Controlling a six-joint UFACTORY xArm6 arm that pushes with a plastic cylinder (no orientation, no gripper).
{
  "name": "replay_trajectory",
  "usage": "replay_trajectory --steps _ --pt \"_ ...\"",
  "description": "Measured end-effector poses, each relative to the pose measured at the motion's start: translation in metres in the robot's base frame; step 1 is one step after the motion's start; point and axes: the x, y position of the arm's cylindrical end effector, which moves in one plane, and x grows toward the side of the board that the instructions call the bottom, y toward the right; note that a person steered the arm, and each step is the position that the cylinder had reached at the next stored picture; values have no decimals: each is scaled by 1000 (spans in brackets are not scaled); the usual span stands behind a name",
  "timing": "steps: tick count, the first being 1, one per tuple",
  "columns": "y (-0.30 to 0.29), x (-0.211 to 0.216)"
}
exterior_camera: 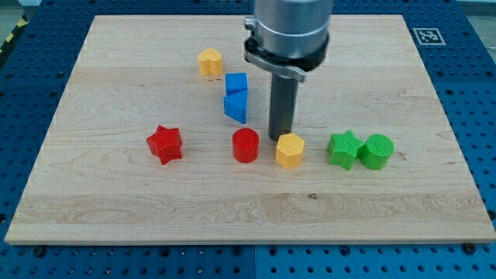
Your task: Slide the red circle into the red star
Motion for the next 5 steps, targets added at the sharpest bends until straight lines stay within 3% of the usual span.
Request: replay_trajectory --steps 1,5 --pt "-5 34" --pt "-18 21"
